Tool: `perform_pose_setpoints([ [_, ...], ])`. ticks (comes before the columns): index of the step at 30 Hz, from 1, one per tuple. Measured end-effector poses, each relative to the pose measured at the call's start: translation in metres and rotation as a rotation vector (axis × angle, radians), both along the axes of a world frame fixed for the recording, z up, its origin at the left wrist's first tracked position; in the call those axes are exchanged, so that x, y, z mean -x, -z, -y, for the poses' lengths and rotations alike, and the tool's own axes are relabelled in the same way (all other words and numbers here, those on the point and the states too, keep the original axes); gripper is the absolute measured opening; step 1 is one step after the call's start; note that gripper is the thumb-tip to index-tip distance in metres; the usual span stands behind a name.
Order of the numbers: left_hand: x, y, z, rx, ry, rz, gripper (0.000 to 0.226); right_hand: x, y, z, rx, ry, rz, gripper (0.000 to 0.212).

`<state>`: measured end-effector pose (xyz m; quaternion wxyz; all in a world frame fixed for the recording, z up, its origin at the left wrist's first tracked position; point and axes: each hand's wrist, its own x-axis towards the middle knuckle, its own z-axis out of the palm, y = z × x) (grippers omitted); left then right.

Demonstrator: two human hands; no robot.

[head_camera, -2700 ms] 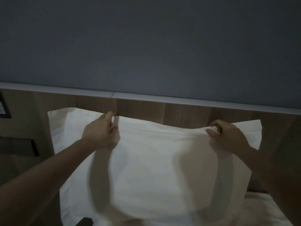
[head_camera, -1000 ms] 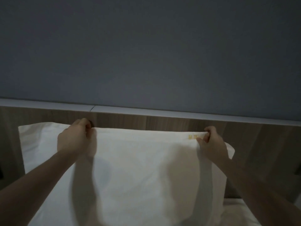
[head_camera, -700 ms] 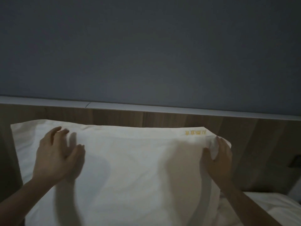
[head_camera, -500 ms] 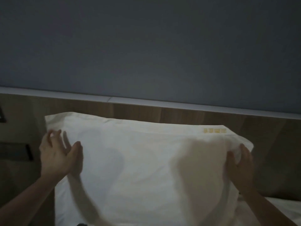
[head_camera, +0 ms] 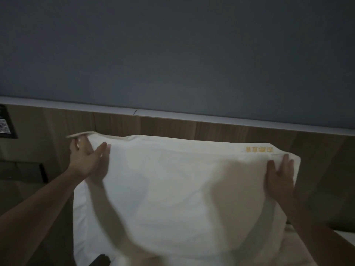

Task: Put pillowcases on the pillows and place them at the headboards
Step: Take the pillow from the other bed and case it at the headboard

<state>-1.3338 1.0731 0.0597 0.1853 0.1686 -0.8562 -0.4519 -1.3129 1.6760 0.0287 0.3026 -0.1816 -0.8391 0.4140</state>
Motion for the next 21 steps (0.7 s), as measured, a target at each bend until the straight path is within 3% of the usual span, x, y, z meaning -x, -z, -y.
perform_pose_setpoints([
  [3, 0.017, 0.001, -0.011, -0.016, -0.031, -0.024, 0.107, 0.008, 0.0, 0.002, 0.011, 0.013, 0.026, 0.073],
  [6, 0.016, 0.002, -0.004, -0.101, -0.065, -0.051, 0.101, 0.01, -0.001, 0.004, 0.017, 0.026, 0.032, 0.074],
  [9, 0.004, 0.013, 0.022, -0.056, -0.086, -0.047, 0.094, 0.005, 0.006, 0.001, 0.044, 0.023, 0.032, 0.072],
  [14, -0.007, 0.104, 0.062, -0.227, -0.078, 0.045, 0.103, -0.037, 0.056, 0.007, 0.144, 0.072, 0.07, 0.079],
  [17, -0.02, 0.14, 0.053, -0.349, 0.055, 0.146, 0.109, -0.059, 0.078, 0.015, 0.227, 0.034, 0.117, 0.103],
  [21, -0.031, 0.136, 0.036, -0.386, 0.07, 0.182, 0.114, -0.068, 0.073, 0.021, 0.351, 0.021, 0.229, 0.079],
])
